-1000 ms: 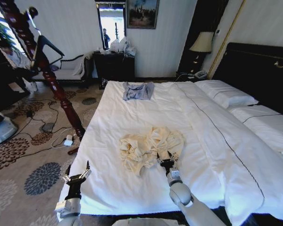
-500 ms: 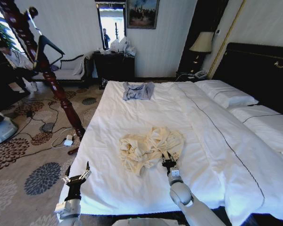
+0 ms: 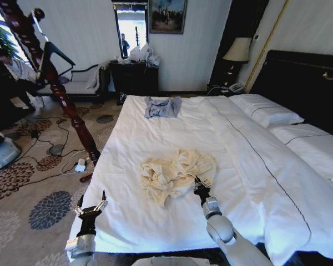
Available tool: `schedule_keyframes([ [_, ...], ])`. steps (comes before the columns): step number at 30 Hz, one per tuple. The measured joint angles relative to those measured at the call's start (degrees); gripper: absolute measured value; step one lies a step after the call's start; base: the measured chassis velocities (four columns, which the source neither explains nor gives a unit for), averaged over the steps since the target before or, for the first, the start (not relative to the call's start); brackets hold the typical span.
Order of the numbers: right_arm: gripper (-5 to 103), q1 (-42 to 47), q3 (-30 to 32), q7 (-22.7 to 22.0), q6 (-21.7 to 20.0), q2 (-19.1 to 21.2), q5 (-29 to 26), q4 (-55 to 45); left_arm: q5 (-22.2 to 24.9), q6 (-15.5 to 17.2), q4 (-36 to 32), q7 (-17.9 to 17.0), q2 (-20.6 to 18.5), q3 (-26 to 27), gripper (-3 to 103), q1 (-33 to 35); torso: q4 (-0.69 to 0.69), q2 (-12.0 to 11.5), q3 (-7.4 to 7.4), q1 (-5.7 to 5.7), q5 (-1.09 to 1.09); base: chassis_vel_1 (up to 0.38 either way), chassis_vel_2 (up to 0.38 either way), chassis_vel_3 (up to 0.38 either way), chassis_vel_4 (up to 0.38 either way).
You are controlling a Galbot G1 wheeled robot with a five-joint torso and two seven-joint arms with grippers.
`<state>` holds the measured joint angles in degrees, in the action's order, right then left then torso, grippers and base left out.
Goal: Pick up the clothes from the bed and hang them on the clothes hanger.
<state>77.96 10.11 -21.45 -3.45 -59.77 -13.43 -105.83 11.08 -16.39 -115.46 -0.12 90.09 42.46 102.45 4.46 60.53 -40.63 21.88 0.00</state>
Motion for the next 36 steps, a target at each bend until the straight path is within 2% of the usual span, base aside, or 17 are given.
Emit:
schedule_keyframes([
  [2, 31, -0.4, 0.0, 0.0, -0.2, -0.1, 0.0, 0.4, 0.0, 0.0, -0.1, 0.0, -0.1, 0.0, 100, 0.1, -0.01, 0.0, 0.0, -0.01, 0.0, 0.0, 0.0, 0.0, 0.0],
  [5, 37, -0.6, 0.1, 0.0, -0.4, -0.1, 0.0, 0.7, 0.0, 0.0, -0.1, 0.0, -0.2, 0.1, 100, 0.2, -0.01, 0.0, 0.0, -0.01, 0.0, 0.0, 0.0, 0.0, 0.0],
  [8, 53, -0.8, 0.6, -0.2, -0.8, 0.4, -0.2, 0.7, 0.0, 0.0, -0.3, 0.0, -0.4, 0.3, 100, 0.3, 0.0, 0.0, 0.0, 0.0, 0.0, 0.0, 0.0, 0.0, 0.0],
  [10, 53, -0.7, 0.8, -0.2, -0.9, 0.6, -0.2, 0.6, 0.1, 0.0, -0.4, 0.0, -0.4, 0.3, 100, 0.3, -0.01, 0.0, 0.0, -0.01, 0.0, 0.0, 0.0, 0.0, 0.0],
  [14, 74, 0.0, 2.7, -0.3, -1.7, 2.5, -2.5, -1.8, 0.1, 0.4, -0.8, 0.0, -0.4, 0.1, 100, 0.1, 0.0, 0.0, 0.0, -0.01, -0.01, 0.0, 0.0, 0.0, 0.0],
  [15, 74, 0.0, 2.7, -0.3, -1.7, 2.5, -2.5, -1.8, 0.1, 0.4, -0.8, 0.0, -0.4, 0.1, 100, 0.1, 0.0, 0.0, 0.0, -0.01, -0.01, 0.0, 0.0, 0.0, 0.0],
  [17, 85, 0.3, 3.2, -0.3, -1.8, 3.0, -3.0, -2.0, -0.1, 0.4, -0.8, 0.0, -0.2, -0.1, 100, -0.1, 0.0, 0.0, 0.0, -0.01, 0.0, 0.0, 0.0, 0.0, 0.0],
  [20, 91, 0.6, 3.7, -0.2, -1.7, 3.3, -3.2, -2.0, -0.6, 0.4, -0.7, 0.0, 0.0, -0.5, 100, -0.1, 0.0, 0.0, 0.0, 0.0, 0.0, 0.0, 0.0, 0.0, 0.0],
  [24, 85, 0.6, 3.8, 0.5, -1.2, 3.2, -3.1, -1.2, -0.6, 0.4, -0.6, 0.0, 0.1, -0.4, 100, -0.1, 0.0, 0.0, 0.0, -0.01, 0.0, 0.0, 0.0, 0.0, 0.0],
  [26, 76, 0.5, 3.5, 1.6, -0.7, 2.9, -2.9, -0.6, -0.6, 0.4, -0.6, 0.0, 0.1, -0.2, 100, -0.2, 0.0, 0.0, 0.0, -0.01, 0.0, 0.0, 0.0, 0.0, 0.0],
  [29, 70, 0.5, 3.4, 2.8, -0.5, 2.7, -2.8, -0.3, -0.6, 0.4, -0.6, 0.0, 0.1, -0.1, 100, -0.1, 0.0, 0.0, 0.0, 0.0, 0.0, 0.0, 0.0, 0.0, 0.0],
  [33, 48, 0.4, 3.2, 5.5, 0.1, 2.5, -3.0, 0.1, -0.5, 0.1, -0.5, 0.0, 0.1, 0.2, 100, 0.1, -0.01, 0.0, 0.0, 0.0, 0.0, 0.0, 0.0, 0.0, 0.0],
  [35, 48, 0.4, 3.2, 5.7, 0.2, 2.6, -3.0, 0.1, -0.4, 0.1, -0.4, 0.0, 0.0, 0.2, 100, 0.1, -0.01, 0.0, 0.0, 0.0, 0.0, 0.0, 0.0, 0.0, 0.0],
  [36, 42, 0.5, 3.4, 6.1, 0.3, 2.8, -2.8, 0.1, -0.4, 0.1, -0.3, 0.0, -0.1, 0.2, 100, -0.1, -0.01, 0.0, 0.0, 0.0, 0.0, 0.0, 0.0, 0.0, 0.0],
])
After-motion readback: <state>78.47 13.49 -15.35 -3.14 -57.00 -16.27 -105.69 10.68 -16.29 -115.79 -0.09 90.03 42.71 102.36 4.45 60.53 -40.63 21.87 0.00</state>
